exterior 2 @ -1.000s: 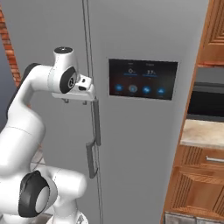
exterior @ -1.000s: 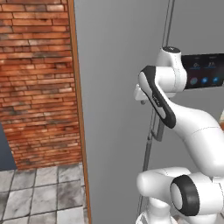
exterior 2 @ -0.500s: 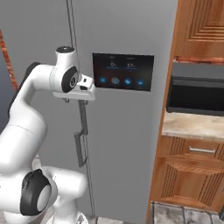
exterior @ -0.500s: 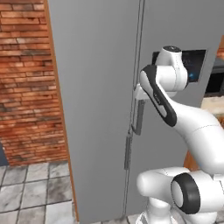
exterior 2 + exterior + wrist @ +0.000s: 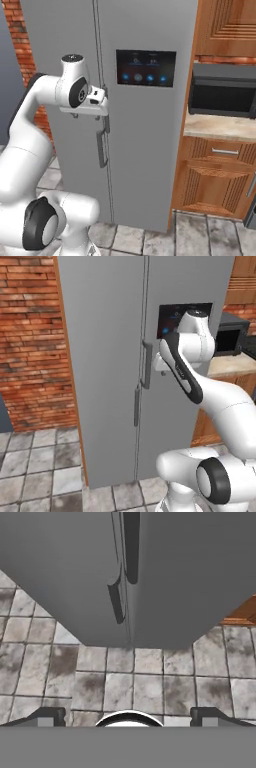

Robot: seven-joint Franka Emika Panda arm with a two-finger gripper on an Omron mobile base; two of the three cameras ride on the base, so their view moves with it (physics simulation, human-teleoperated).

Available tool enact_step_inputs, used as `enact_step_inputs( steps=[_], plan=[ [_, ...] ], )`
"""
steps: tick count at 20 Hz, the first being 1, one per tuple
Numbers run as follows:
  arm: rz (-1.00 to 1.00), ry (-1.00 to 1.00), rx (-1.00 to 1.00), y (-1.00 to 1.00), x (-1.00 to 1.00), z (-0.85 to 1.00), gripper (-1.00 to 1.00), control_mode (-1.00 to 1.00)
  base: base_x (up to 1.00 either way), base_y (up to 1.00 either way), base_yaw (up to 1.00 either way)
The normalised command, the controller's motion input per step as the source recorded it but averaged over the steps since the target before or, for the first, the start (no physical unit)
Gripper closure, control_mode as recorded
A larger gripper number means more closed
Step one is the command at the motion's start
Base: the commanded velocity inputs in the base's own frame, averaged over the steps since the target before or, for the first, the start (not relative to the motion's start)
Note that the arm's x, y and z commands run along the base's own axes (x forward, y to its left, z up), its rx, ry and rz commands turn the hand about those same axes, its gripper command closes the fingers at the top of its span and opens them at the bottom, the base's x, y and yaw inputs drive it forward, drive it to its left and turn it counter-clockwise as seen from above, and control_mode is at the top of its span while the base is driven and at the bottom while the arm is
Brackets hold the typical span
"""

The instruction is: Retrieve the sausage and cheese from the fridge and place them on the cutting board on the counter.

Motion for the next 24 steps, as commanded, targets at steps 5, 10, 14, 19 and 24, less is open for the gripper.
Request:
enact_step_inputs(
  steps=[5, 10, 14, 19, 24],
  plan=[
    [0.00, 0.00, 0.00, 0.00, 0.00, 0.00, -1.00, 1.00, -0.06, 0.00, 0.00],
    [0.00, 0.00, 0.00, 0.00, 0.00, 0.00, -1.00, 1.00, -0.03, 0.00, 0.00],
    [0.00, -0.56, 0.21, 0.00, -0.01, -0.03, -1.00, -1.00, 0.00, 0.00, 0.00],
    [0.00, -0.46, 0.19, 0.03, 0.00, -0.04, -1.00, -1.00, 0.00, 0.00, 0.00],
    [0.00, -0.18, 0.10, 0.01, 0.05, -0.07, -1.00, -1.00, 0.00, 0.00, 0.00]
  ],
)
